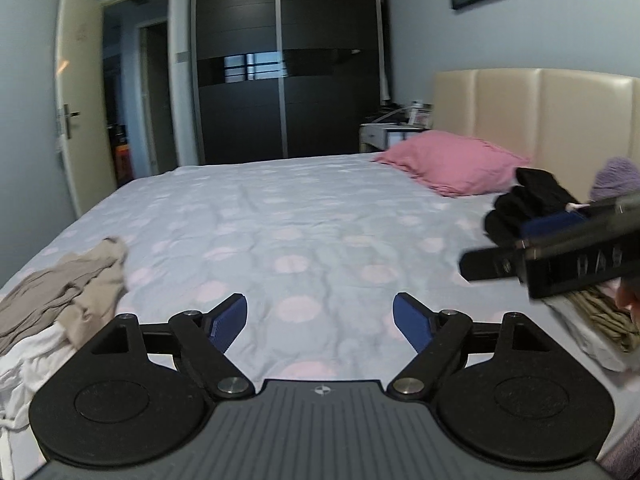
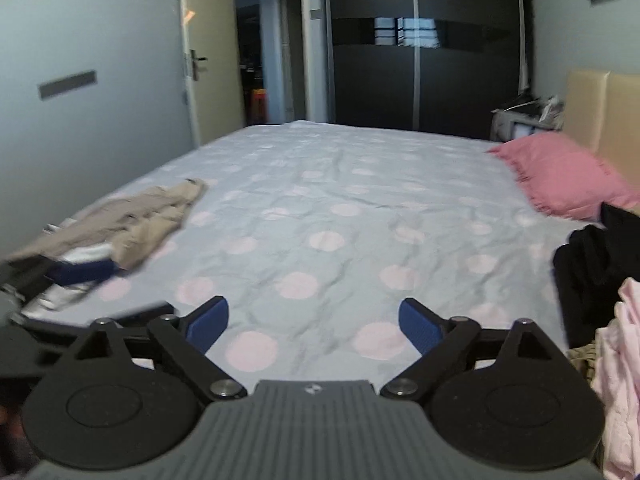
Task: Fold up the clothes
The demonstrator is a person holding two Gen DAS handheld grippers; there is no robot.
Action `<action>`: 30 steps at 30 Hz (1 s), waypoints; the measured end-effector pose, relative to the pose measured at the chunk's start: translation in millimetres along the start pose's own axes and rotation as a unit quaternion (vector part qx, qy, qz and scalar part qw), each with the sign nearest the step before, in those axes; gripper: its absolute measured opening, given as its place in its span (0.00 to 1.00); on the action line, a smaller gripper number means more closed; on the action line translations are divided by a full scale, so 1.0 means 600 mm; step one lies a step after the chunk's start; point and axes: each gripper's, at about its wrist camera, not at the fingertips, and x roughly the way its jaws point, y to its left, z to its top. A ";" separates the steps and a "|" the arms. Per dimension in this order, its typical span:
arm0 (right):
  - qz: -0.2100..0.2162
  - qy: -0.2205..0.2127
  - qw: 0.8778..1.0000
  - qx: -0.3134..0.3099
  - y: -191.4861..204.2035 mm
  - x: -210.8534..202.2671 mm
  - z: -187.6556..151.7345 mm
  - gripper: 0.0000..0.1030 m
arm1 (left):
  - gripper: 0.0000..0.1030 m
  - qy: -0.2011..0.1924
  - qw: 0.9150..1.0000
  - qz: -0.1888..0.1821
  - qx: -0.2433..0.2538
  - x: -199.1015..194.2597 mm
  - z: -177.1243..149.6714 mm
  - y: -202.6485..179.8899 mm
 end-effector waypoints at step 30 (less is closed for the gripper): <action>-0.028 0.073 0.994 0.077 0.012 0.110 -0.138 0.93 | 1.00 0.095 0.993 0.049 -0.046 0.111 -0.089 0.025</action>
